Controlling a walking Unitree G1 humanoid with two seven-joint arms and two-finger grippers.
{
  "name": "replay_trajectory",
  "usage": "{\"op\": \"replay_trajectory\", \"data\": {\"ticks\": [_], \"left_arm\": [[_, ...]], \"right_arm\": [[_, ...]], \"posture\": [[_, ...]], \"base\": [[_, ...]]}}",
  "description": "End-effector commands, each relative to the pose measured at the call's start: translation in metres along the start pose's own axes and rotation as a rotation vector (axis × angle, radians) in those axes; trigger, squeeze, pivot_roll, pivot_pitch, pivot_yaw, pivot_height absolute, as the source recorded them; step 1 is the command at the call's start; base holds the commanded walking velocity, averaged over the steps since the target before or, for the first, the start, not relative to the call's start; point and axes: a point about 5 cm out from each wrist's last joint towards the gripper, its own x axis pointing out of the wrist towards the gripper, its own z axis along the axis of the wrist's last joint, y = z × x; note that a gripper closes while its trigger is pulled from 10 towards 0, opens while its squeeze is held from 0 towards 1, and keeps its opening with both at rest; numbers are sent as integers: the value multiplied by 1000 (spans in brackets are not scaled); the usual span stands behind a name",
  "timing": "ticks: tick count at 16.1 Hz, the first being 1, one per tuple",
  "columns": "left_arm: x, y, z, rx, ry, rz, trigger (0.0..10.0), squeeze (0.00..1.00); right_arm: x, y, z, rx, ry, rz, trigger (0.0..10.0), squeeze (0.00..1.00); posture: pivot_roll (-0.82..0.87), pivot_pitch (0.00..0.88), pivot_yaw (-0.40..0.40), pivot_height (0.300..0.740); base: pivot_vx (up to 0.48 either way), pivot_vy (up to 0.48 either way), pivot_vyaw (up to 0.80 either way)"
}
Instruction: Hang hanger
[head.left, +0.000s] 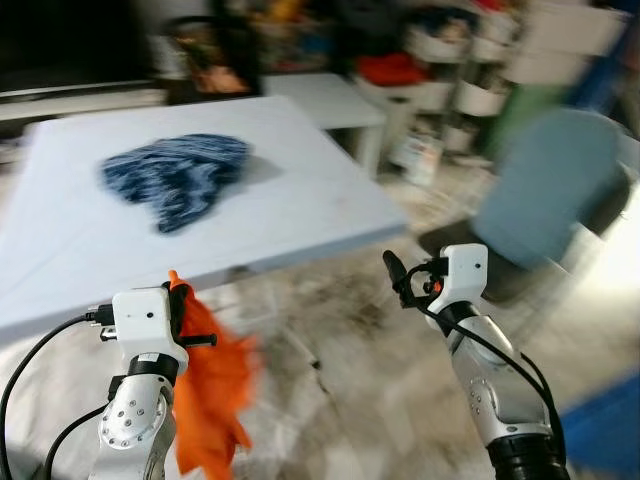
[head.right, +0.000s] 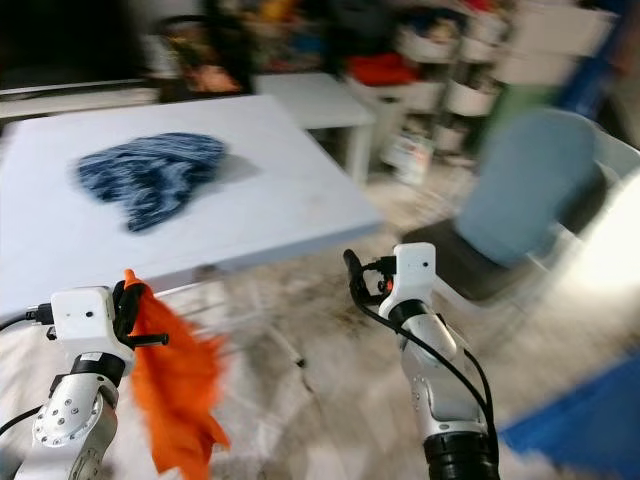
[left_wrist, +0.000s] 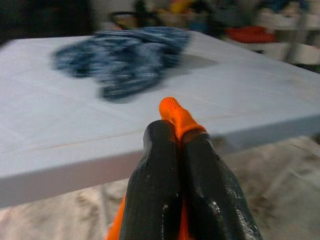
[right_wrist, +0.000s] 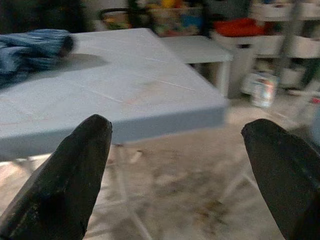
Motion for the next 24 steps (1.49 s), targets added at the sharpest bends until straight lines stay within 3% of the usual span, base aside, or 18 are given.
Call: {"op": "replay_trajectory", "data": {"ticks": [1, 5, 20, 24], "left_arm": [[2, -8, 7, -8, -30, -24, 10000, 0], [2, -8, 6, -9, -27, -24, 10000, 0], [2, -10, 6, -4, -45, -79, 10000, 0], [2, -16, 5, 33, -23, -204, 10000, 0]], "right_arm": [[-2, -8, 2, 1, -2, -26, 10000, 0], [-2, -8, 2, 1, -2, -28, 10000, 0], [-2, -9, 2, -4, 0, -31, 10000, 0], [-3, -11, 1, -25, 3, -46, 10000, 0]], "posture": [[-55, 0, -17, 740], [-56, 0, -15, 740], [-56, 0, -15, 740], [-53, 0, -14, 740]], "base": [[0, 420, -644], [0, 350, -403], [0, 0, 0], [0, 0, 0]]}}
